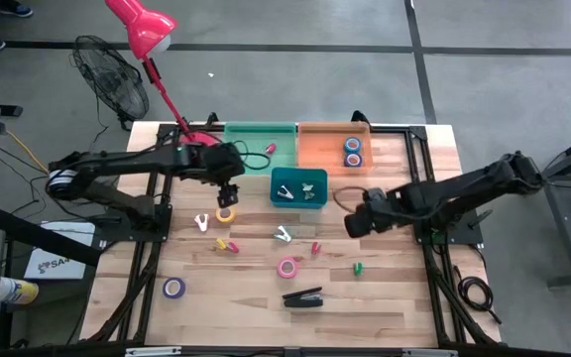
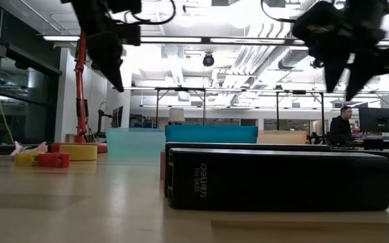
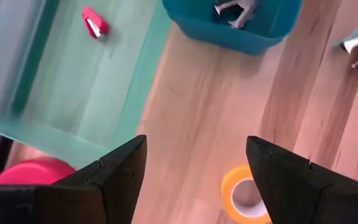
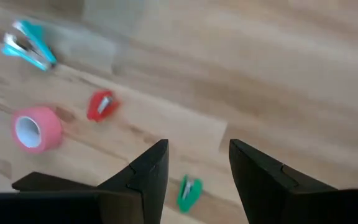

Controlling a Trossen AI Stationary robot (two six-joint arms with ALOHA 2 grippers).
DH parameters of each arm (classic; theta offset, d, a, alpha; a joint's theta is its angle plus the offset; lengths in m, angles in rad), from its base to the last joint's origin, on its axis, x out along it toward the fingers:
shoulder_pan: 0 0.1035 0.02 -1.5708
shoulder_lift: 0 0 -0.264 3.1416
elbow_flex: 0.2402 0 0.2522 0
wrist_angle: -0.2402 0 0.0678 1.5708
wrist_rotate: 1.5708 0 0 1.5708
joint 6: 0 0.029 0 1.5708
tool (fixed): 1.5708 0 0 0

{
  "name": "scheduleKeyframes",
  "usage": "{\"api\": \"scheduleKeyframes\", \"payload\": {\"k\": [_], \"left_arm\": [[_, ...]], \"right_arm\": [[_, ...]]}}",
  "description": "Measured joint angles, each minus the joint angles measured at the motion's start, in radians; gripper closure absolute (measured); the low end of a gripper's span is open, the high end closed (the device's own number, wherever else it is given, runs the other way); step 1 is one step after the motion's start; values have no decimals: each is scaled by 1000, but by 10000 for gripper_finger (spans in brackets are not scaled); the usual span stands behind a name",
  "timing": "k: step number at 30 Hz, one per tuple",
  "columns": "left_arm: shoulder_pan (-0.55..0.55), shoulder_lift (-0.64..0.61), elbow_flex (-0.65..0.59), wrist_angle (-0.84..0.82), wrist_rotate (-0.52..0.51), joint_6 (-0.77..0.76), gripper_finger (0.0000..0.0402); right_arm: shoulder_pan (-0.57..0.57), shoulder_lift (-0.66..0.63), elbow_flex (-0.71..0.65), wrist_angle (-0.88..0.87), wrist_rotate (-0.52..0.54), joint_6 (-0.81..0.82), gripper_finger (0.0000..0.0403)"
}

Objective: Pick and place Stapler, Stapler remover, tape
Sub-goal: Put the green stapler into the green bin

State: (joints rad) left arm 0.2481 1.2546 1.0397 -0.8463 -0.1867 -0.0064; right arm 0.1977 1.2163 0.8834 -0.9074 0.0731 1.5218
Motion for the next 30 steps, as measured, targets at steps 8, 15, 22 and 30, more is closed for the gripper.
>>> {"api": "scheduleKeyframes", "payload": {"k": [8,15,22,30], "left_arm": [[0,-134,-112,86,16,-33,131],[0,-142,-124,87,14,-21,131],[0,-141,-124,69,14,-4,131],[0,-141,-124,51,14,2,131]], "right_arm": [[171,35,-67,93,-31,287,243],[235,100,-133,265,-73,410,243],[269,201,-147,363,-83,471,243],[283,281,-146,422,-91,498,243]]}}
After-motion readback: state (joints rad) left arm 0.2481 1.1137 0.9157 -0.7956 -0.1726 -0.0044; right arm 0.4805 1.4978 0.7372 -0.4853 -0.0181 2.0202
